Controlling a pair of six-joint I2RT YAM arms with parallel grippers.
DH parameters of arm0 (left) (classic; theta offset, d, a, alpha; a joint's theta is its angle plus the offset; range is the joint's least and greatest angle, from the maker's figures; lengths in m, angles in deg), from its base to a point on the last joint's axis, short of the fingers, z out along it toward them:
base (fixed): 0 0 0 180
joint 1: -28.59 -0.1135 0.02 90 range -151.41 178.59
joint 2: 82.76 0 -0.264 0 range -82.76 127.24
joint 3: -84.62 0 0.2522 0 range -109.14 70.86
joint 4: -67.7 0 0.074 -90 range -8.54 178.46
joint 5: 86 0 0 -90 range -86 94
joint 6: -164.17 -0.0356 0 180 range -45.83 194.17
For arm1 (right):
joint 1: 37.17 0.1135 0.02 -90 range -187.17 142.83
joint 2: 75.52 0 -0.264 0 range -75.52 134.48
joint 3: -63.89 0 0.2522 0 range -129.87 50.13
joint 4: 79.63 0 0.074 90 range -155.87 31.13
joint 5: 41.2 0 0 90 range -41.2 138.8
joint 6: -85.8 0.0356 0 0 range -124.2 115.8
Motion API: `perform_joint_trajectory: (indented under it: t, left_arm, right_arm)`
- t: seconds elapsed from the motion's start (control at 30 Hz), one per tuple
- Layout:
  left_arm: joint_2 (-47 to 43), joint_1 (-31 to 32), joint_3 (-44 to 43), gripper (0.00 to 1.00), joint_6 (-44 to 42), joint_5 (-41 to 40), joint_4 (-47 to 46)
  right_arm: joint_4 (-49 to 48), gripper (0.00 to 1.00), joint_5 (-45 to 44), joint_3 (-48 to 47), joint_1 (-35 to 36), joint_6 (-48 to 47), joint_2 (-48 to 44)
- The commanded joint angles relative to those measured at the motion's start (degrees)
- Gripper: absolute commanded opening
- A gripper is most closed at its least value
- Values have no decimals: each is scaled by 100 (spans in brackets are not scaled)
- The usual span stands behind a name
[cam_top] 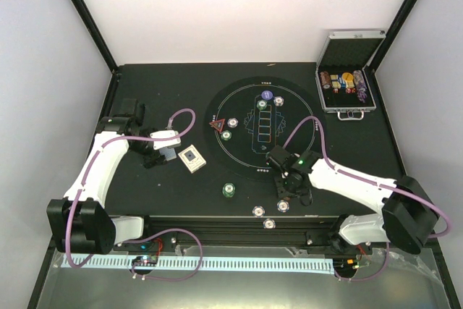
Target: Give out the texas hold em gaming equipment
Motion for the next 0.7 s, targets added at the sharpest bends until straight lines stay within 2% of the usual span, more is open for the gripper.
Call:
perform_joint_trajectory:
  t: [0.0, 0.5, 0.67]
  left_arm:
    - [-90, -40, -218, 1, -129, 29, 39]
    - [-65, -39, -217, 2, -139, 20, 16]
    - [-64, -36, -209, 2, -139, 20, 11]
  right_arm:
    - [-47, 59, -223, 10, 33, 172, 57]
    - [177, 53, -293, -172, 31, 183, -173]
    - [364, 55, -423, -305, 36, 234, -271]
